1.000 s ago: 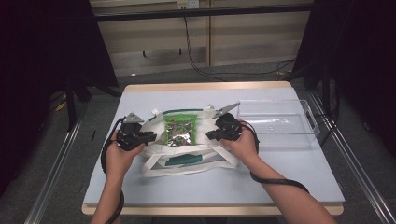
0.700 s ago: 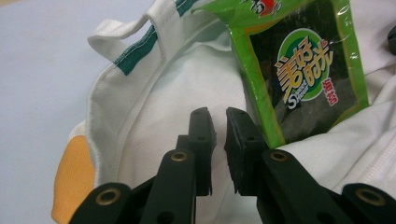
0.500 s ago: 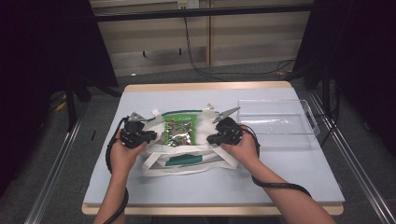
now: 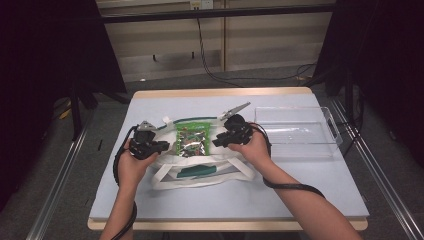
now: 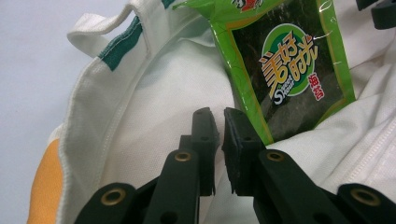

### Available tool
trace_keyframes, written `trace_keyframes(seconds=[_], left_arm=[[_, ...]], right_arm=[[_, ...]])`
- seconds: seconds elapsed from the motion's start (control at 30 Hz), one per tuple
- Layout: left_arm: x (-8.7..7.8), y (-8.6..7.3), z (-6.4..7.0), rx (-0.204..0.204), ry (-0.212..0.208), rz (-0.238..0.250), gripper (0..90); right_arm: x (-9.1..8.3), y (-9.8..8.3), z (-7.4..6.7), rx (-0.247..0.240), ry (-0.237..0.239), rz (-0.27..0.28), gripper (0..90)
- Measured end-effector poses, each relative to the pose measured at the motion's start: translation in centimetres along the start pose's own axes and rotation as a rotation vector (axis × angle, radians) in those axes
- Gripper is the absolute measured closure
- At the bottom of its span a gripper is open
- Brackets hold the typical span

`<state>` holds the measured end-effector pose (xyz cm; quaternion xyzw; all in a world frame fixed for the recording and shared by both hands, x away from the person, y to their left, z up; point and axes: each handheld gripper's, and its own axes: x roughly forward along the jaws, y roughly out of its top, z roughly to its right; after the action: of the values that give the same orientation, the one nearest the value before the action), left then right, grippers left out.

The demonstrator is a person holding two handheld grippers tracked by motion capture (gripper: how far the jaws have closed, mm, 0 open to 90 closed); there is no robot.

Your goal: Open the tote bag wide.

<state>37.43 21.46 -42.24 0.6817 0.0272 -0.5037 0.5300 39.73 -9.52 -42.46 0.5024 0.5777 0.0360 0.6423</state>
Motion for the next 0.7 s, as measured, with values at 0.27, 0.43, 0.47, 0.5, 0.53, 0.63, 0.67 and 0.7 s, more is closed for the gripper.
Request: trace_keyframes(seconds=[0.27, 0.43, 0.47, 0.5, 0.53, 0.63, 0.67, 0.7], left_arm=[[0.0, -0.2, -0.1, 0.004, -0.008, 0.006, 82.7], [-0.1, -0.2, -0.1, 0.014, -0.007, -0.007, 82.8], [-0.1, -0.2, -0.1, 0.022, -0.009, -0.008, 82.8], [-0.1, -0.2, 0.1, 0.024, -0.009, -0.008, 83.0], [-0.1, -0.2, 0.1, 0.025, -0.009, -0.011, 83.0], [-0.1, -0.3, 0.1, 0.028, -0.017, -0.013, 82.8], [-0.1, -0.3, 0.1, 0.026, -0.017, -0.011, 82.7], [-0.2, -0.3, 0.1, 0.026, -0.019, -0.015, 82.7]], right_arm=[[1.2, 0.8, 0.6, 0.035, 0.023, 0.001, 63.5], [1.7, 1.4, 0.3, 0.04, 0.024, -0.001, 63.5], [1.9, 1.5, 0.3, 0.041, 0.029, -0.004, 63.4], [2.0, 1.6, 0.2, 0.047, 0.026, -0.012, 63.6], [2.3, 1.6, 0.2, 0.052, 0.027, -0.014, 64.5], [2.7, 1.8, 0.1, 0.046, 0.024, -0.027, 67.6], [2.8, 1.8, 0.0, 0.059, 0.019, -0.03, 68.0], [2.8, 1.9, 0.0, 0.06, 0.019, -0.035, 68.7]])
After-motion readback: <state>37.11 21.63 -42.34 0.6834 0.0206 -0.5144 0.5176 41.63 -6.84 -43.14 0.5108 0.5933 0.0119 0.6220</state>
